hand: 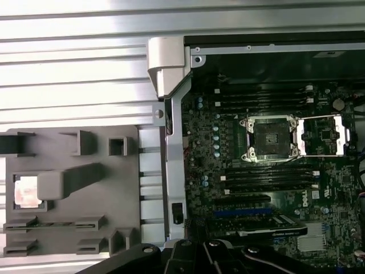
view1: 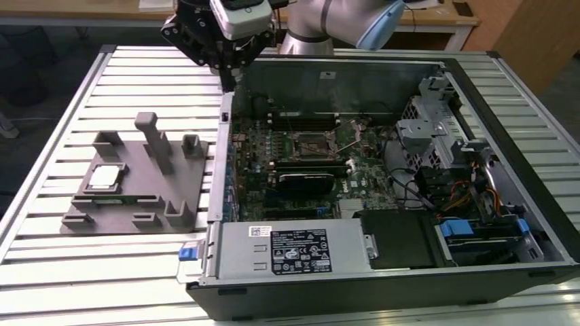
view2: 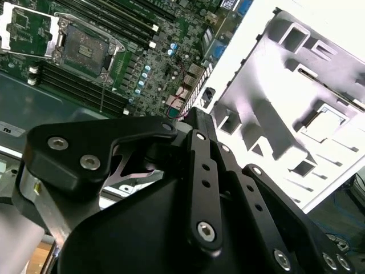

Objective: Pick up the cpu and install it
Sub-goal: 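Reach for the cpu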

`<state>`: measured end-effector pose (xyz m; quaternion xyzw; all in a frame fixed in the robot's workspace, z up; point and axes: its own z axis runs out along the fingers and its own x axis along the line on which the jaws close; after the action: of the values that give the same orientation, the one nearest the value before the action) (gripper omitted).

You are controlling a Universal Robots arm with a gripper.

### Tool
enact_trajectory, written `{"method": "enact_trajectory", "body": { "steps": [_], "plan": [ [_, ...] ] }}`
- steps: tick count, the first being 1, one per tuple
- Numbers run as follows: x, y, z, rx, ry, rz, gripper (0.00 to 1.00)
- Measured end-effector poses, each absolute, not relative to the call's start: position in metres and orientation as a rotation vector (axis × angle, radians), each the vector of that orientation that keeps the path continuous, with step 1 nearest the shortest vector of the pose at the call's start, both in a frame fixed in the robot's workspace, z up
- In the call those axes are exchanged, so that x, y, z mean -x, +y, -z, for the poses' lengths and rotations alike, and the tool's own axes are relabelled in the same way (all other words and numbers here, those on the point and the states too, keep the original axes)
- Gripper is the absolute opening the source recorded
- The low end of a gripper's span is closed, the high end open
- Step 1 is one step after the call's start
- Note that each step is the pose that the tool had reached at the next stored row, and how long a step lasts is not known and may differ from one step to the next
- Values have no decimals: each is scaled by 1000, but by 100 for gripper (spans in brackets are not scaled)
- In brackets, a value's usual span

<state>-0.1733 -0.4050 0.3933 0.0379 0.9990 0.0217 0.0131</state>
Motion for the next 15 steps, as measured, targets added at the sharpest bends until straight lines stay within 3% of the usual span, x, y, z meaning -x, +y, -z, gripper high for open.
{"method": "enact_trajectory", "body": {
  "steps": [15],
  "plan": [
    [185,-406,-393,-118,3112,-68,11]
  ]
}}
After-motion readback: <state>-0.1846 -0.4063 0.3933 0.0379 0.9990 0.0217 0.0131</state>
